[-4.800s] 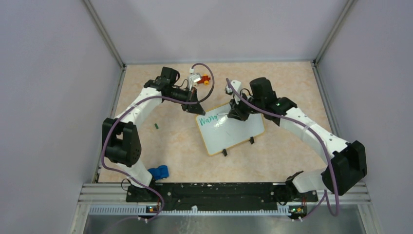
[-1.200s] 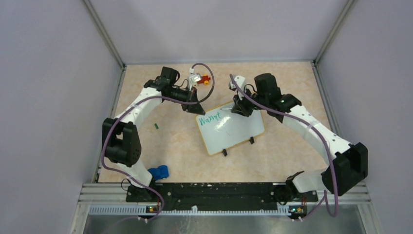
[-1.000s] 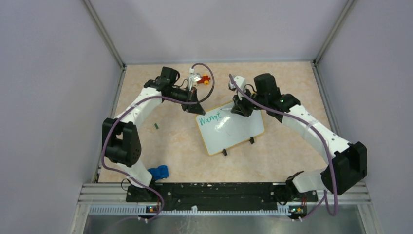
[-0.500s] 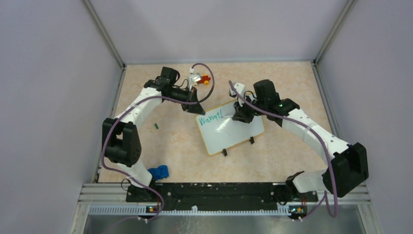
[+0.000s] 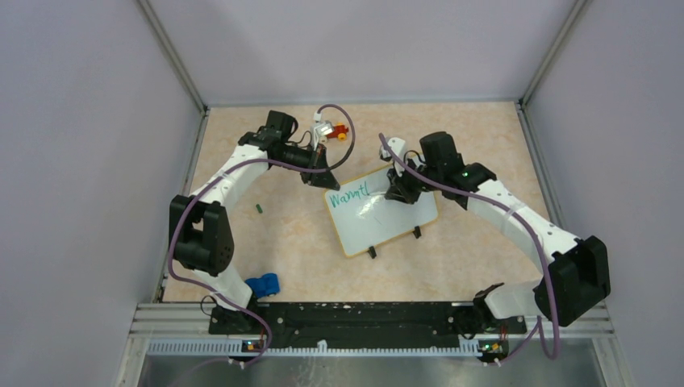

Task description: Write a sentence on the whiteboard

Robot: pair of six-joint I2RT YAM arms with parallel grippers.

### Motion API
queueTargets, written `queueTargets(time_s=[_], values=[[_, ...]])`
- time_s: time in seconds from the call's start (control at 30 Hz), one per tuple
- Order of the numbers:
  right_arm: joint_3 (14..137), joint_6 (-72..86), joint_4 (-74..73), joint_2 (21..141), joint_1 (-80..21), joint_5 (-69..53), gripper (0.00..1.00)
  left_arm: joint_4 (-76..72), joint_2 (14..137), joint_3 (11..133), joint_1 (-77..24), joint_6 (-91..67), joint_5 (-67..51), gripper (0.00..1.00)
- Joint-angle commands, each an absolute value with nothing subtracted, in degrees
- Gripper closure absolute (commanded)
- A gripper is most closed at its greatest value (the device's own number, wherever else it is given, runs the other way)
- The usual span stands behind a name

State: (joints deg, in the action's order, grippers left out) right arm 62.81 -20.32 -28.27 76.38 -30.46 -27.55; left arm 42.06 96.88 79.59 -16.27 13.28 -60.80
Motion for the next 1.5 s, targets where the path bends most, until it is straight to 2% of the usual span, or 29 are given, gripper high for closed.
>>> queueTargets(time_s=[0.0, 0.83, 1.47], values=[[67.3, -20.0, -26.0, 76.8, -30.0, -27.2, 1.00, 43.1, 95.1, 78.5, -16.9, 14.3, -61.3, 1.00], [67.0, -21.8, -28.1, 75.9, -27.9, -25.4, 1.00, 43.2, 95.2, 78.4, -16.9, 14.7, -60.9, 1.00], [66.4, -25.2, -34.1, 73.3, -29.6, -29.6, 1.00, 43.0, 95.1, 77.4, -17.4, 13.8, -60.8, 1.00]])
